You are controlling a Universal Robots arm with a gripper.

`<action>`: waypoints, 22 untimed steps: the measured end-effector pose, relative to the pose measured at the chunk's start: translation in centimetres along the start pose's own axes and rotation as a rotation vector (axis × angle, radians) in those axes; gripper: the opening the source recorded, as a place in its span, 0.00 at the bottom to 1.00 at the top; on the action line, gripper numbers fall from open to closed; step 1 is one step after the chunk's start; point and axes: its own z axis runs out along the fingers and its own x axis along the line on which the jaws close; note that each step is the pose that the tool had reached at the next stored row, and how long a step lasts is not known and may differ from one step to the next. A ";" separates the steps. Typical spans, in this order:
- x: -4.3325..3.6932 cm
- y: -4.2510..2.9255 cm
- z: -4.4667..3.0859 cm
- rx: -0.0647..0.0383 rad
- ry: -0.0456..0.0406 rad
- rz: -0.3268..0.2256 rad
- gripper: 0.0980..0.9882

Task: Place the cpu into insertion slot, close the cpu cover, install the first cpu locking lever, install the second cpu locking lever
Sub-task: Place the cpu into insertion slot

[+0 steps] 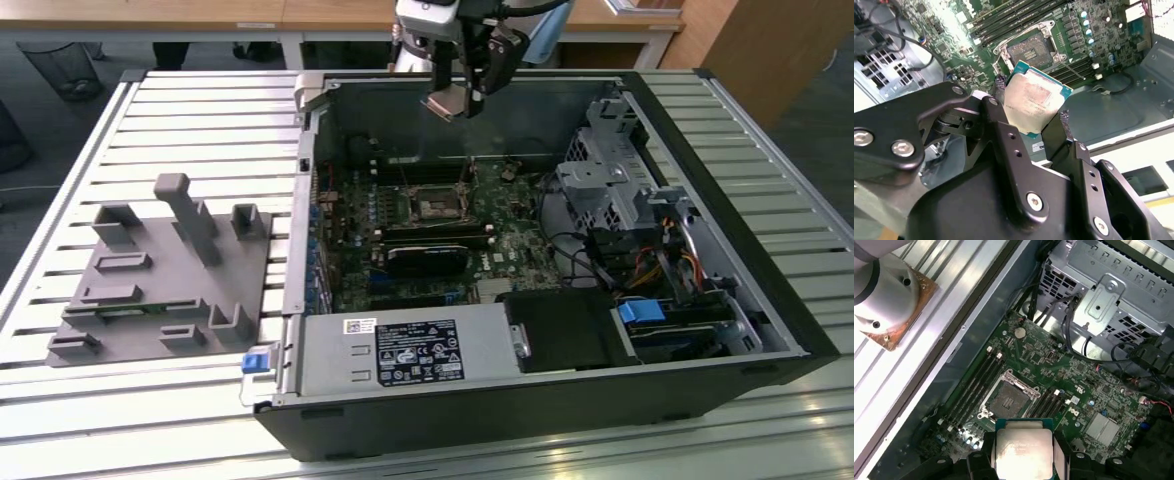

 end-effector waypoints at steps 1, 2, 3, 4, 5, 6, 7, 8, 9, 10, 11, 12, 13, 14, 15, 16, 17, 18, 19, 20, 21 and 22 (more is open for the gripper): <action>0.00 0.00 0.02 0.000 -0.0018 0.018 0.50; 0.00 0.00 0.03 -0.001 -0.0034 0.036 0.50; 0.00 0.00 0.05 -0.001 -0.0050 0.054 0.50; 0.00 0.00 0.06 -0.001 -0.0066 0.071 0.50; 0.00 0.00 0.06 -0.001 -0.0079 0.085 0.50; 0.00 0.00 0.07 -0.002 -0.0089 0.098 0.50; 0.00 0.00 0.08 -0.002 -0.0100 0.109 0.50; 0.00 -0.01 0.08 -0.002 -0.0111 0.121 0.50; 0.00 -0.01 0.09 -0.002 -0.0121 0.133 0.50; 0.00 0.00 0.09 -0.002 -0.0131 0.144 0.50; 0.00 -0.01 0.10 -0.003 -0.0139 0.154 0.50; 0.00 -0.01 0.11 -0.003 -0.0147 0.163 0.50; 0.00 -0.01 0.11 -0.003 -0.0155 0.172 0.50; 0.00 -0.01 0.11 -0.003 -0.0163 0.181 0.50; 0.00 -0.01 0.12 -0.003 -0.0171 0.190 0.50; 0.00 -0.01 0.13 -0.004 -0.0179 0.199 0.50; 0.00 -0.01 0.13 -0.004 -0.0186 0.207 0.50; 0.00 -0.01 0.13 -0.004 -0.0194 0.215 0.50; 0.00 -0.01 0.13 -0.004 -0.0201 0.224 0.50; 0.00 -0.01 0.14 -0.004 -0.0208 0.231 0.50; 0.00 -0.01 0.14 -0.004 -0.0214 0.238 0.50; 0.00 -0.01 0.15 -0.004 -0.0220 0.245 0.50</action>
